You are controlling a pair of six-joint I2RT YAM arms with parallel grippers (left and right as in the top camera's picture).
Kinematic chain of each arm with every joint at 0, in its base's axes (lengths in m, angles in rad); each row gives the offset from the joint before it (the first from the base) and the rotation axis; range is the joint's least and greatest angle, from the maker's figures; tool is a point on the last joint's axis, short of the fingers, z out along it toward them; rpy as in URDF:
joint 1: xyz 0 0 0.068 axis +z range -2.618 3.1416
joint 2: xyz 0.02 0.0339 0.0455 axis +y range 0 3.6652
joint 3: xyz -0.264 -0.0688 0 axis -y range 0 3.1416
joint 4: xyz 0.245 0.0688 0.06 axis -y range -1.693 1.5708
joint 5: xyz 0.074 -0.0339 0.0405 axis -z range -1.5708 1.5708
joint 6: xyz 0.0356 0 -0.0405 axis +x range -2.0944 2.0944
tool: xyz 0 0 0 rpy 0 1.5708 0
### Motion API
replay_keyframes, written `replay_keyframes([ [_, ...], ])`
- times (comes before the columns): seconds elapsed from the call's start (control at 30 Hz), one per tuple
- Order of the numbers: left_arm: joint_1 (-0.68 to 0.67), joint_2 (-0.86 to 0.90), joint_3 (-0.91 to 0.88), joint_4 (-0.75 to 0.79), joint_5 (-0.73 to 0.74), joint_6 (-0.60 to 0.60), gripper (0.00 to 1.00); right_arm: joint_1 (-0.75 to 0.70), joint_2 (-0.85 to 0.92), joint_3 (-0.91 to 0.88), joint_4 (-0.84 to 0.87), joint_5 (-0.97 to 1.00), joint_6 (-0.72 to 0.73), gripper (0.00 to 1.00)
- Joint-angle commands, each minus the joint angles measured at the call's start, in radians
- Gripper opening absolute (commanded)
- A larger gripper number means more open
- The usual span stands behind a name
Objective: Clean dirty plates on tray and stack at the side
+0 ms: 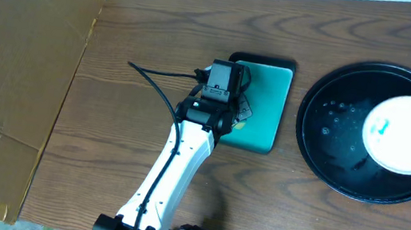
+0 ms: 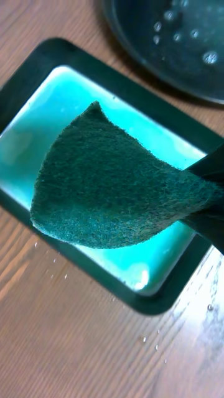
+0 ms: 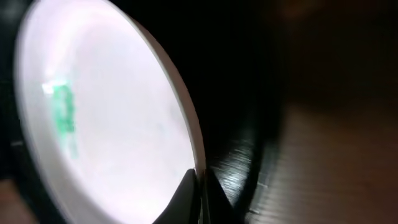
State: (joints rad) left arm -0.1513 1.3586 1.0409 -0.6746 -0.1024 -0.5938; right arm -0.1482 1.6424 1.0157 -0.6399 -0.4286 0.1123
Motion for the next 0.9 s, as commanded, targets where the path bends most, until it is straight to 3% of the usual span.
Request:
replay_keyframes([
  [0.0,0.004,-0.007,0.001,0.018,0.086,0.014,0.07,0.043,-0.026,0.016,0.025,-0.105,-0.012,0.01],
  [0.3,-0.061,-0.006,0.001,0.097,0.275,0.014,0.08,0.192,0.024,0.015,0.129,0.077,0.095,0.01],
  [0.67,-0.286,0.003,0.001,0.218,0.274,-0.063,0.07,0.278,0.191,0.015,0.246,0.080,0.187,0.01],
  [0.87,-0.384,0.111,0.001,0.359,0.270,-0.103,0.07,0.282,0.230,0.015,0.248,0.080,0.187,0.01],
])
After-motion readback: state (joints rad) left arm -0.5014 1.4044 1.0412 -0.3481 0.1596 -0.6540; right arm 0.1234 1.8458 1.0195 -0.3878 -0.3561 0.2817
